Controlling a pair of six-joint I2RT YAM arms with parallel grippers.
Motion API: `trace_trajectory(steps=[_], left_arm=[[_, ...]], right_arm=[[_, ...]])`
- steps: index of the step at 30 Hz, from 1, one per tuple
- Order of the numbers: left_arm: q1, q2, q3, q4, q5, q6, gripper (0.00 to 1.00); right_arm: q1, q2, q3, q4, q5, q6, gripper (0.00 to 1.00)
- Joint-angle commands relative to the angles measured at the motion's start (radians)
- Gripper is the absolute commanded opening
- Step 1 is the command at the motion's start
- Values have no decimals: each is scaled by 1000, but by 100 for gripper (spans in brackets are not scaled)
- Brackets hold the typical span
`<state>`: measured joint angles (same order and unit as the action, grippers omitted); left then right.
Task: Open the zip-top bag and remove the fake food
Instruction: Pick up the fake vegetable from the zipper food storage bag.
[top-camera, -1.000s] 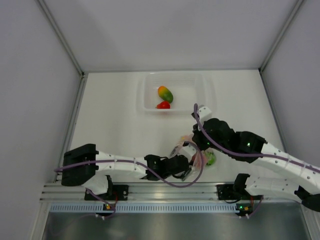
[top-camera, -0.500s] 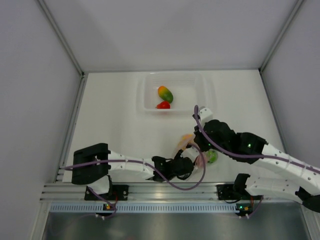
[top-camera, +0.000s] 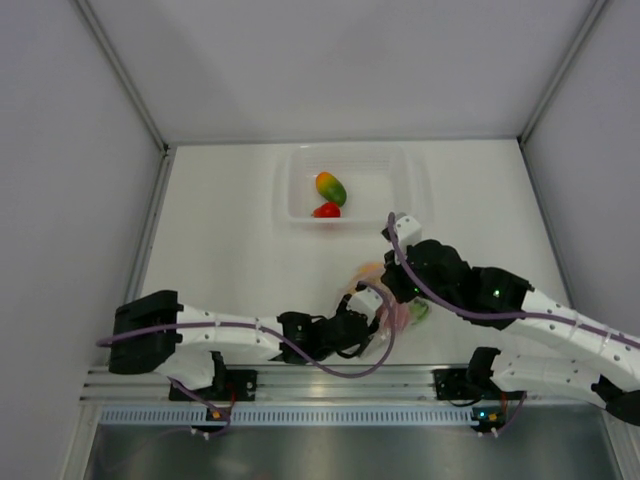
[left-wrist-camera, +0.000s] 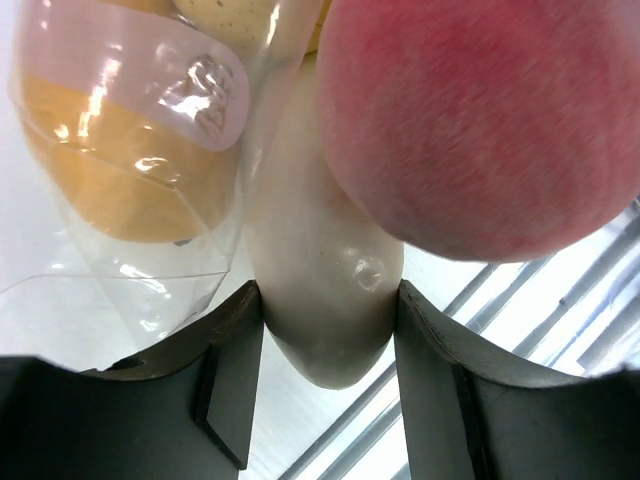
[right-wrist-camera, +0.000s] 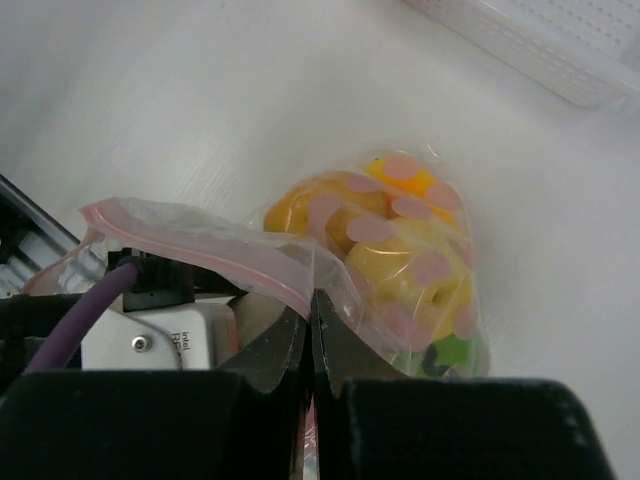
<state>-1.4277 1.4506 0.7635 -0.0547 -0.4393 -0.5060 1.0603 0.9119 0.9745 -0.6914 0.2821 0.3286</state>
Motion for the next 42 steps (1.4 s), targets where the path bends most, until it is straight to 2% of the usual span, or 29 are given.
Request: trace_trajectory(steps=[1,5,10,17,18,20,21,24,25,28,31,32,34,38,42], left_arm=[[-2,-82,-6,69,-21,20,0],[-2,-139,-6,15,-41,24,0],[0,-179,0,-95,-183,-12,0],[0,-188,-6,-80,-142,14,0],[0,-188,-10,-76,-139,18,0],[0,-165,-18,-63,-145,29,0],[0,-151,-23,-60,-177,29,0],[18,-90,-32,-60,-245,-25,0],[35,-85,-44,-54,-262,-70,0],[39,-130,-82,38,-247,-86,0],[39,-246,-168,217,-182,-11,0],[39,-284,-226,280,-92,19,0],[39,-373,-268,373,-50,58,0],[39,-459,-317,372,-122,47,0],[39,-498,-360,319,-272,-46,0]], right_arm=[[10,7,-17,81,5,-60,0],[12,31,-39,79,69,-76,0],[10,42,-63,99,97,-72,0],[10,53,-51,82,172,-25,0],[12,54,-48,89,163,-23,0],[10,29,-46,121,44,-45,0],[10,13,-60,172,-77,-55,0],[10,11,-40,161,-144,-79,0],[12,48,-30,136,-103,-82,0],[12,112,-42,92,-9,-79,0],[10,148,-66,89,14,-73,0],[10,153,-75,93,26,-69,0],[10,166,-89,104,42,-66,0],[7,212,-88,96,29,-66,0],[7,197,-66,93,22,-63,0]])
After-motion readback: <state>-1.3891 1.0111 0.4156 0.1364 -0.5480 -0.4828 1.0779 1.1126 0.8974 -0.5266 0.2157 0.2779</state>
